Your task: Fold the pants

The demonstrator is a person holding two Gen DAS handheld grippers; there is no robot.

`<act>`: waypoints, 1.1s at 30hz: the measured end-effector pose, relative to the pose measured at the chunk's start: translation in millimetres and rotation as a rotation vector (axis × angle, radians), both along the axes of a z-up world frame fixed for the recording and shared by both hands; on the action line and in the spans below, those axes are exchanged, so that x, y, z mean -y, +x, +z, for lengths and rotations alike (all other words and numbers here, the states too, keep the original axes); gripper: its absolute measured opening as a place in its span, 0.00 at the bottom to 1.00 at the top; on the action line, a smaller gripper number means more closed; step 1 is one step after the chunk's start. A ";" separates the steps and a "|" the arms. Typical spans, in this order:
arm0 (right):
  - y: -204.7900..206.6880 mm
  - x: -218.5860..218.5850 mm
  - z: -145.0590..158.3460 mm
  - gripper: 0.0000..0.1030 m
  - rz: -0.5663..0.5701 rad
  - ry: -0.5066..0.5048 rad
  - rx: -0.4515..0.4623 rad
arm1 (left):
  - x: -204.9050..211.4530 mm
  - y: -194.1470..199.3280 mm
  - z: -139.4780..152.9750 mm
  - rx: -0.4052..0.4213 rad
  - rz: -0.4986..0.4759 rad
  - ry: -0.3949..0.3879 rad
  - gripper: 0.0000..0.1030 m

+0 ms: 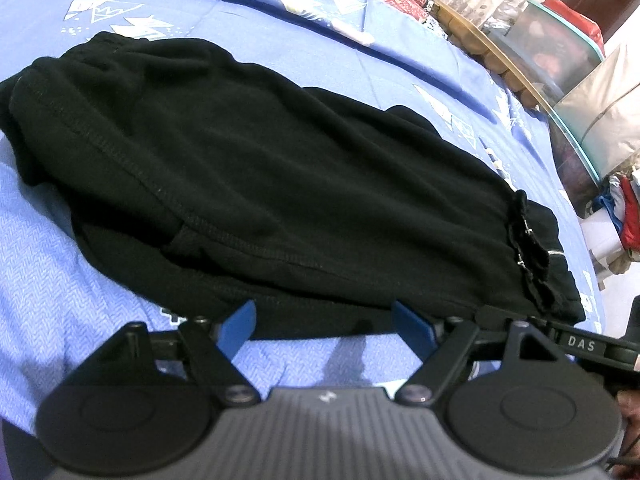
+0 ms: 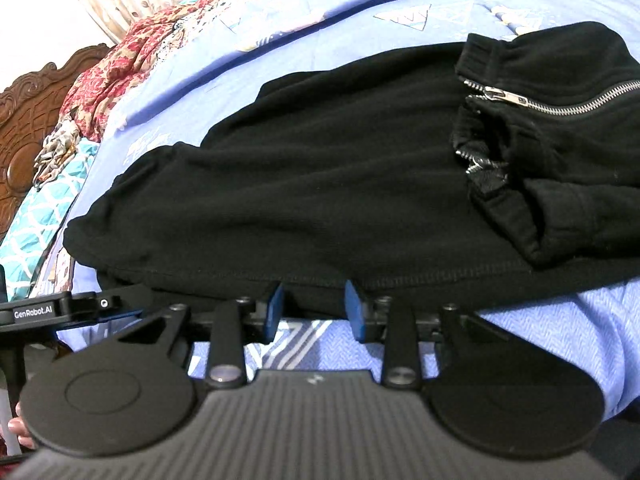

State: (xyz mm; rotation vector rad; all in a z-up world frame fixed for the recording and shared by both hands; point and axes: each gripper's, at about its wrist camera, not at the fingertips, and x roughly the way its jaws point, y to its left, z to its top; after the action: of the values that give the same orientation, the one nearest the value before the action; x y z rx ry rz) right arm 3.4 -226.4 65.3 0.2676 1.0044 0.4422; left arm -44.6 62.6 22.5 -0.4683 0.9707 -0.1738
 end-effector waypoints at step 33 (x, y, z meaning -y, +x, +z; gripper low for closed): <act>-9.1 19.3 0.7 0.36 -0.006 0.024 0.004 | 1.7 1.0 -1.2 0.001 -0.005 -0.005 0.81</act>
State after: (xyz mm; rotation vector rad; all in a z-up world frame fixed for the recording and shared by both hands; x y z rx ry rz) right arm -5.7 -245.8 66.0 0.2914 0.9942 0.4496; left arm -43.7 60.8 21.2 -0.4702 0.9703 -0.1808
